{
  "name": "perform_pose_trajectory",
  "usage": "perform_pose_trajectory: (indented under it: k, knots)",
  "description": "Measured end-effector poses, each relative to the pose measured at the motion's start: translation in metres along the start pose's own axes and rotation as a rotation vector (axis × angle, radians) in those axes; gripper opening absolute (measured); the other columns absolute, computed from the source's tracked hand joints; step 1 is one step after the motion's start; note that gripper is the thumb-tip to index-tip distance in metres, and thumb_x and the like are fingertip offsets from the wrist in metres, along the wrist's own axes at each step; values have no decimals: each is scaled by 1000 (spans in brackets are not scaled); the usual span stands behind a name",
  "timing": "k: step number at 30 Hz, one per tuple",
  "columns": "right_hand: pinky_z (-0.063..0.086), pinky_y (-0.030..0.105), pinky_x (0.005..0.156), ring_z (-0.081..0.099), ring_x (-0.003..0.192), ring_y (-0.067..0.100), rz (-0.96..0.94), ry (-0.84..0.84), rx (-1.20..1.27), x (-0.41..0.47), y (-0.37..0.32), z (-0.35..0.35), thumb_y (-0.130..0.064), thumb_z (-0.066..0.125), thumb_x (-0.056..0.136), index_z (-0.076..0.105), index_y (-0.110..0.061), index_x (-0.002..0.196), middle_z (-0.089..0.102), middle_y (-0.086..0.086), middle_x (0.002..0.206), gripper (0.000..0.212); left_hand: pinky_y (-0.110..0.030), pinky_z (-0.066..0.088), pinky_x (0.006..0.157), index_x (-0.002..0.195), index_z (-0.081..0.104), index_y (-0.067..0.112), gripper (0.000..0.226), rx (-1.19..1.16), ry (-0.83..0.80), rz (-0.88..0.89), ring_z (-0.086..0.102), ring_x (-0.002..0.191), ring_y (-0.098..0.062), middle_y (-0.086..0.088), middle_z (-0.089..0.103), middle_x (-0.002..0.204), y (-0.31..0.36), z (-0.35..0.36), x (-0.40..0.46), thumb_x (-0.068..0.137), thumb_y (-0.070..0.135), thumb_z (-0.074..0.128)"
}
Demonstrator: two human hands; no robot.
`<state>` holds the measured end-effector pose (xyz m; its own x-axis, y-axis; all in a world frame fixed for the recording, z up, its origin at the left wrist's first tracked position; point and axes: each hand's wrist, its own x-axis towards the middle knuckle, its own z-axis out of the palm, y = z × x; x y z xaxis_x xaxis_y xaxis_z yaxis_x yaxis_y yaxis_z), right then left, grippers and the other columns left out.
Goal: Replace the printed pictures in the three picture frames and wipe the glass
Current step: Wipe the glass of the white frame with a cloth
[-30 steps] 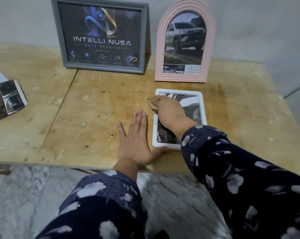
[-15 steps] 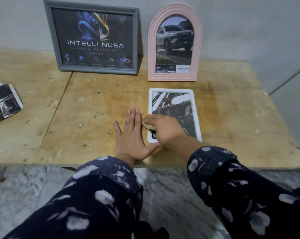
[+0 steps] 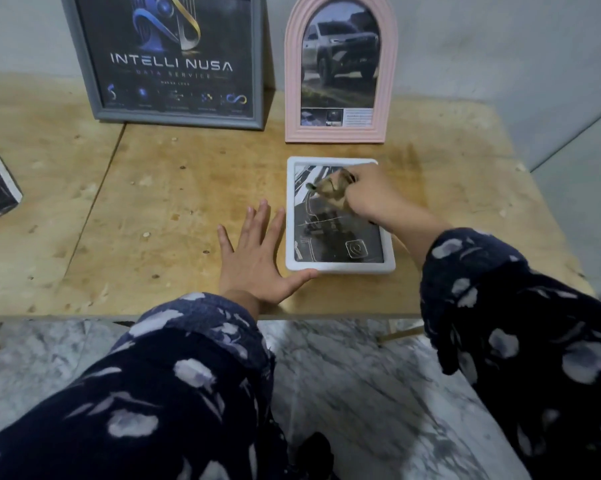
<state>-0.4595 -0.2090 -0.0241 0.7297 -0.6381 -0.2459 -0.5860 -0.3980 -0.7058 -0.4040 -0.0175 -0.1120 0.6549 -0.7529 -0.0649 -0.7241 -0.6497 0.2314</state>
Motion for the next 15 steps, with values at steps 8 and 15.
perform_pose_trajectory:
  k: [8,15]
  knots:
    - [44,29,76,61,101,31,-242,113,-390,49,-6,41,0,48,87,68,-16,111,66,9,109,35,-62,-9,113,153,4,40,106,-39,3,8,-15,148,-16,8,-17,161,-2,1,1,63,95,18]
    - [44,37,95,50,119,30,-296,2,-693,36,3,54,1,43,88,57,-10,127,55,10,129,42,-61,-9,113,152,5,42,105,-38,5,-3,-13,148,-16,8,-15,161,-2,3,2,63,95,21]
